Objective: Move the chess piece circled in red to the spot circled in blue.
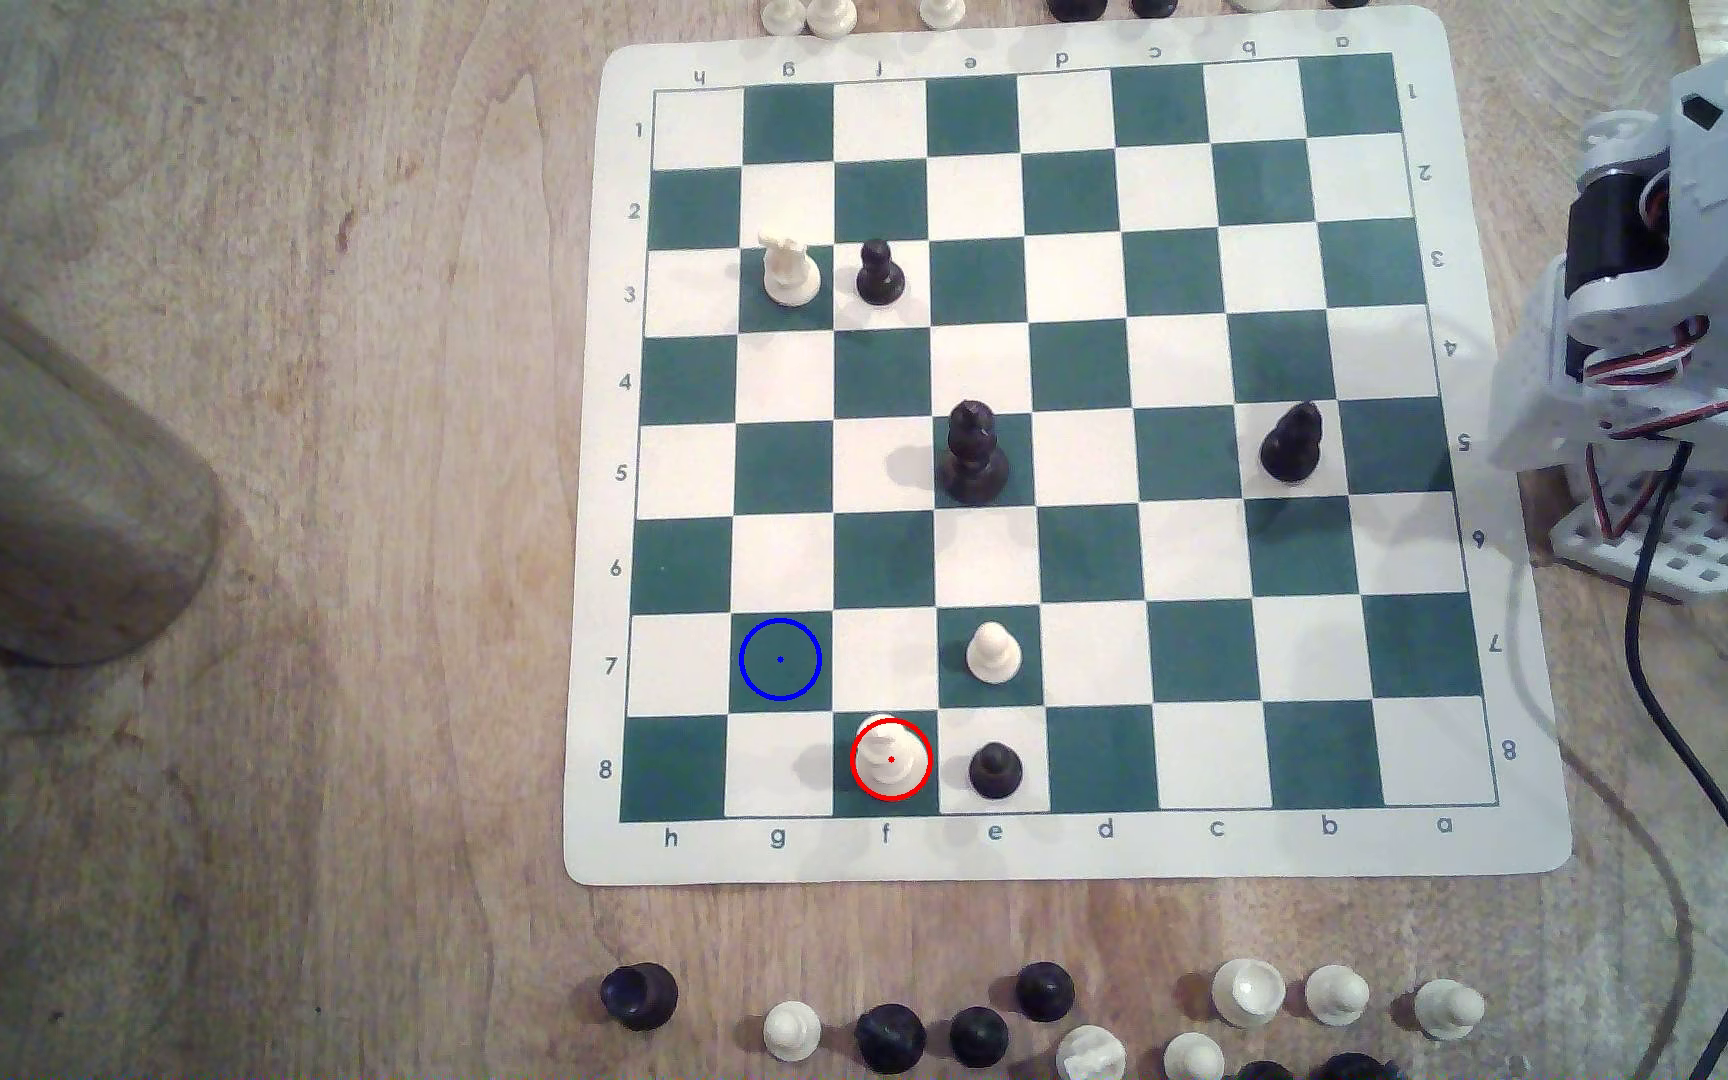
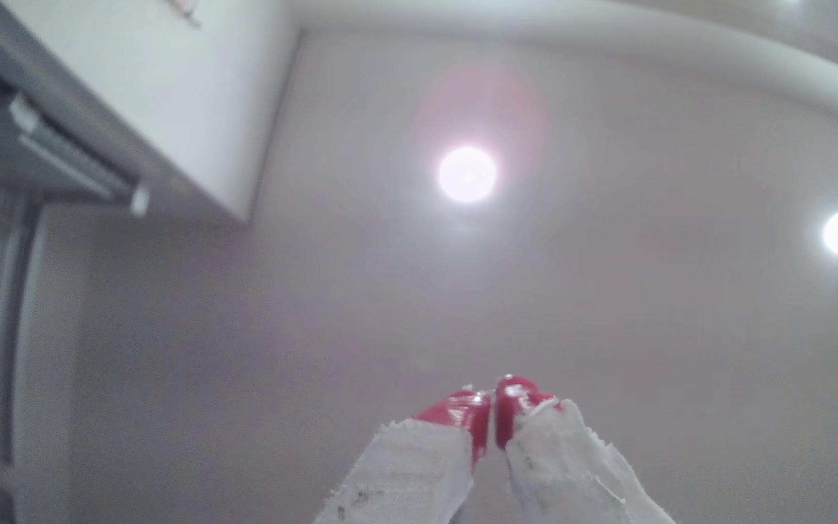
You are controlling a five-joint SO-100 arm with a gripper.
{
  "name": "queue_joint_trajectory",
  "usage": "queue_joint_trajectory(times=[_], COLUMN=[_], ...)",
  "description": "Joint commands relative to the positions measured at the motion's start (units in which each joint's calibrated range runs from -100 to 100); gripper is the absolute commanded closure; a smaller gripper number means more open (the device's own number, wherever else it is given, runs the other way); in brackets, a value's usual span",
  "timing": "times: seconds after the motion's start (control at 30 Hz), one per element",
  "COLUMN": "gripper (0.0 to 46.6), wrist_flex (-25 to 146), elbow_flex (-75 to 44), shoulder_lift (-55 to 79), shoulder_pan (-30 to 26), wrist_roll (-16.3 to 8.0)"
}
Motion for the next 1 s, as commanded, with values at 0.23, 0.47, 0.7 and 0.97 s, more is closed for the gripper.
queue_joint_trajectory(times=[0.23,0.47,0.7,0.97], gripper=[46.4,46.4,46.4,46.1], wrist_flex=[35.08,72.68,112.15,133.36], elbow_flex=[-5.17,-15.69,-26.57,-29.74], shoulder_lift=[-0.28,-0.28,-0.20,-0.20], shoulder_pan=[-6.66,-7.20,-7.05,-8.92], wrist_roll=[0.10,-0.20,-0.29,-0.39])
